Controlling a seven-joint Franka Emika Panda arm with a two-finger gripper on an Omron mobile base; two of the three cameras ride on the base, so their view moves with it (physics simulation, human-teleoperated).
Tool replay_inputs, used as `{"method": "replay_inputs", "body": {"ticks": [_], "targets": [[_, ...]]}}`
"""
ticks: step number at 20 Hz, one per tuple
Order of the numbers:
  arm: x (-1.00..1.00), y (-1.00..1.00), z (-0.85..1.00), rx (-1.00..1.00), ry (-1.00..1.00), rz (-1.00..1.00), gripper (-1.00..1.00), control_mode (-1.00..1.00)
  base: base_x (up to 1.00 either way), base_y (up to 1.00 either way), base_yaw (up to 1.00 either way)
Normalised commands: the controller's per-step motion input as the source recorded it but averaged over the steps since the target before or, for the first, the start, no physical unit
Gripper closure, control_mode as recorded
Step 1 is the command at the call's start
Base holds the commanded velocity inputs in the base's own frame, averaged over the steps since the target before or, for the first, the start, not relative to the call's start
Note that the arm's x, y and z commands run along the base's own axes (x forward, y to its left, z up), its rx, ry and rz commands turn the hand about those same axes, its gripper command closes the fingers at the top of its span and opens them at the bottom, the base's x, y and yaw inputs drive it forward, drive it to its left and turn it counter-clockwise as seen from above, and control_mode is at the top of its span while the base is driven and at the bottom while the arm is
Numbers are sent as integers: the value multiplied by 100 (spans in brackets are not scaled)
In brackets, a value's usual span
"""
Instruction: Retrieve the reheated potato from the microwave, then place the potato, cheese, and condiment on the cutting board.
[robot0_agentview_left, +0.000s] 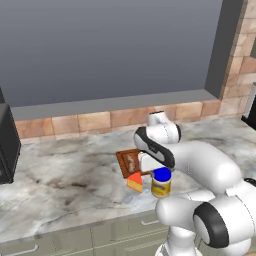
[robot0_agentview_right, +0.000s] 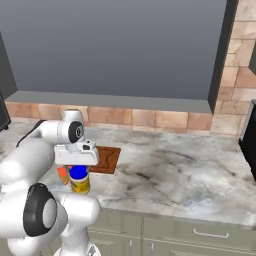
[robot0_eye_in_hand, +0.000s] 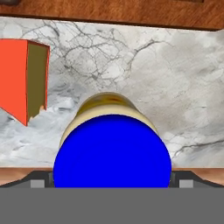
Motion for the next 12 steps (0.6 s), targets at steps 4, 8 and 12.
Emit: {"method": "replay_inputs", "body": {"ticks": [4,8,12], "targets": [[-26,-12,-94,0,-12,0,-100,-100,0,0,0],[-26,-13,-94,0,-13,0,-100,-100,0,0,0],[-20,-11,-94,0,-11,0,-100,-100,0,0,0]]}}
